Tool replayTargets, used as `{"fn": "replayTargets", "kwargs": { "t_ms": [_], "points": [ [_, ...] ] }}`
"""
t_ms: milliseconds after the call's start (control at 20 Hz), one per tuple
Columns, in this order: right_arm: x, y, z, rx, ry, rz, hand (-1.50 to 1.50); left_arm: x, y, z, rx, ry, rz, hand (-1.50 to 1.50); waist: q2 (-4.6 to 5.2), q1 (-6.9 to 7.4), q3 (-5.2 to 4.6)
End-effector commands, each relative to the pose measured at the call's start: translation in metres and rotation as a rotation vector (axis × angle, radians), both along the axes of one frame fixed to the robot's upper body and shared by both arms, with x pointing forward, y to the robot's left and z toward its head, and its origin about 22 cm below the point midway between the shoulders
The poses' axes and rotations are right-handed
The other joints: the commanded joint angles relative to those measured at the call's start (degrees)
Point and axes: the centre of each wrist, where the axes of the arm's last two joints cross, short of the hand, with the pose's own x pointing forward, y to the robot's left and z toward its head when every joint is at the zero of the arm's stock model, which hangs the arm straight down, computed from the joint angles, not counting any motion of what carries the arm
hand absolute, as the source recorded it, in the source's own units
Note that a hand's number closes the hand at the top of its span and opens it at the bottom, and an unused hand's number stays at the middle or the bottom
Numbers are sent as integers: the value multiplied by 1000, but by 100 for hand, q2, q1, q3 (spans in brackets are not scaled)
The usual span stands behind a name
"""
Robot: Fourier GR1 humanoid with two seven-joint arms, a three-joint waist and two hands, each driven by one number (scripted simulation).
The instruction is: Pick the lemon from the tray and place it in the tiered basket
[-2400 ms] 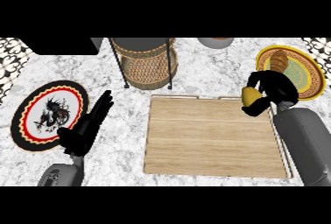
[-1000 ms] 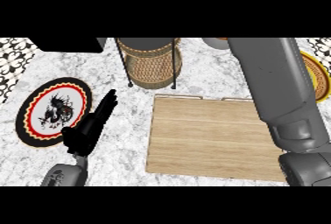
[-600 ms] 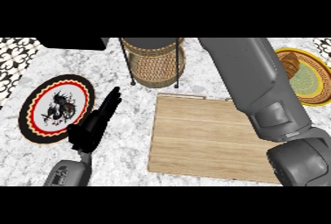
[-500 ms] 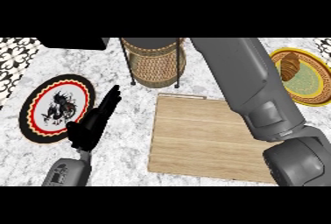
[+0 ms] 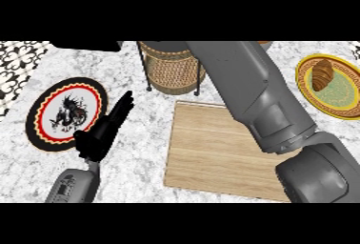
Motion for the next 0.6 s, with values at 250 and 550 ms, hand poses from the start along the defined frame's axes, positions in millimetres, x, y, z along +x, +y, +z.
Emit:
{"fn": "replayTargets", "kwargs": {
  "t_ms": [250,550],
  "points": [
    [3,2,-9,196,227,-18,150,-3,-7,-6,4,6,1,0,14,48,1],
    [6,-5,-25,388,383,-53,-150,8,-5,0,-7,2,10,0,-6,17,2]
  ]
}}
